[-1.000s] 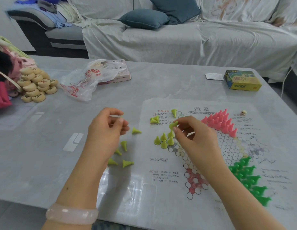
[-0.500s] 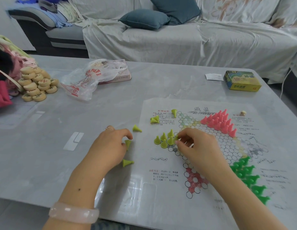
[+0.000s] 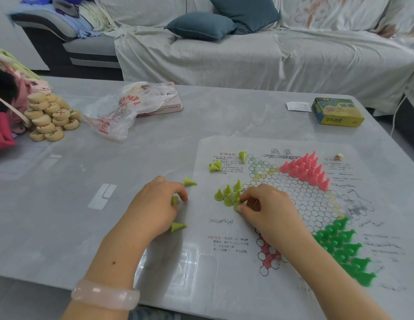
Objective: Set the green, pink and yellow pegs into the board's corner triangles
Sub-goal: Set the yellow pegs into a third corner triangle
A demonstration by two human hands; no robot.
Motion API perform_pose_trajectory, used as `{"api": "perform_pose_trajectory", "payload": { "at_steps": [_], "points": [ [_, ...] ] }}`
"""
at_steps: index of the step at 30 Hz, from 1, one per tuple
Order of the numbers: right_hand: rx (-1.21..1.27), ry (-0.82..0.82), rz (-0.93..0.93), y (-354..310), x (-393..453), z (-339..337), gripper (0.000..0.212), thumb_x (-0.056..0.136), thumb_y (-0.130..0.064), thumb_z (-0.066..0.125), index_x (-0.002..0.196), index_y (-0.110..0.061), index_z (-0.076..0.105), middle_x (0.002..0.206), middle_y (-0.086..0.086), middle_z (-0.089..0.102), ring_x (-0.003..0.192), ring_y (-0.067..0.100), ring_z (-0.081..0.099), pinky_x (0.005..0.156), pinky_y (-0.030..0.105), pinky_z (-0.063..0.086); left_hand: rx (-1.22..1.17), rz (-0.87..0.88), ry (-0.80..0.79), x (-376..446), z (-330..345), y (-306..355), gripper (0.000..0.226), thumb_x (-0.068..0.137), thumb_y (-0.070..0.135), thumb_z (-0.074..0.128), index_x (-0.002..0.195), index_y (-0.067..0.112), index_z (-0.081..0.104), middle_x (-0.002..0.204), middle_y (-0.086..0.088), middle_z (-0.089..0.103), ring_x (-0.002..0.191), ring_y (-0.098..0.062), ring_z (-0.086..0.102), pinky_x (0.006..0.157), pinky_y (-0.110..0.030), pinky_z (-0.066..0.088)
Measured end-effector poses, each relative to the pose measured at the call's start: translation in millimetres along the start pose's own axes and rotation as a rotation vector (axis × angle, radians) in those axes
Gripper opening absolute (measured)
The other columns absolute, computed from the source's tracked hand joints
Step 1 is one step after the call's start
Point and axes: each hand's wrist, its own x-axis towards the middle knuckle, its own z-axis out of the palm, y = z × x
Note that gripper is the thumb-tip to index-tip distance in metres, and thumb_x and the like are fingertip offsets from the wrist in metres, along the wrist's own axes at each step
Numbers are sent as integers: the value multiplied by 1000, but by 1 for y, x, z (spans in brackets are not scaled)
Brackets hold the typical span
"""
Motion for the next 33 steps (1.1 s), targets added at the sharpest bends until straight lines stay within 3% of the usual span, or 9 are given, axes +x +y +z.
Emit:
{"api": "perform_pose_trajectory", "payload": {
  "at_steps": [4, 10, 15, 19, 23, 27, 33],
  "points": [
    [1, 0, -3, -1, -1, 1, 15, 84, -27, 58, 97, -23, 64, 88, -6, 53, 83, 9, 48, 74, 23, 42, -11, -6, 18, -1, -1, 0, 30, 89, 7, 42, 102, 27, 60, 85, 4, 34, 81, -16, 41, 67, -24, 32],
    [-25, 6, -16, 0, -1, 2, 15, 84, -26, 57, 98, -22, 63, 90, -7, 52, 86, 11, 48, 74, 25, 44, -18, -6, -1, -2, -2, -1, 41, 82, -3, 39, 107, 26, 56, 94, 0, 36, 83, -17, 39, 63, -26, 34],
    [-30, 2, -27, 0, -1, 2, 15, 84, -26, 57, 98, -22, 63, 91, -7, 52, 87, 10, 48, 75, 24, 43, 19, -49, 6, -1, -1, -3, 37, 83, -1, 42, 102, 26, 57, 91, 2, 33, 81, -17, 38, 55, -21, 33],
    [-31, 7, -25, 0, -1, 3, 16, 84, -25, 57, 99, -22, 63, 92, -7, 53, 87, 10, 48, 75, 25, 44, 32, -60, 16, 1, 0, -3, 32, 85, 2, 42, 100, 25, 58, 90, 1, 35, 82, -17, 39, 63, -25, 32],
    [-33, 6, -28, 0, -1, 3, 16, 84, -24, 57, 99, -22, 63, 92, -7, 52, 86, 10, 48, 75, 24, 43, 19, -58, 40, 1, 0, -4, 26, 85, 5, 45, 96, 25, 59, 81, 5, 32, 81, -17, 39, 57, -25, 29],
    [-38, -3, -36, 0, -2, 1, 18, 84, -25, 56, 101, -23, 62, 92, -6, 53, 86, 10, 48, 74, 22, 41, -1, -57, 50, 0, 0, -4, 17, 87, 12, 52, 84, 29, 54, 77, 9, 32, 81, -16, 40, 64, -26, 29],
    [-33, -19, -31, 1, -4, -4, 15, 83, -23, 57, 98, -22, 62, 85, -6, 52, 76, 9, 48, 63, 14, 34, 8, -47, 51, 1, 1, -5, 20, 86, 11, 51, 82, 30, 50, 79, 7, 33, 81, -16, 41, 64, -25, 30]
  ]
}}
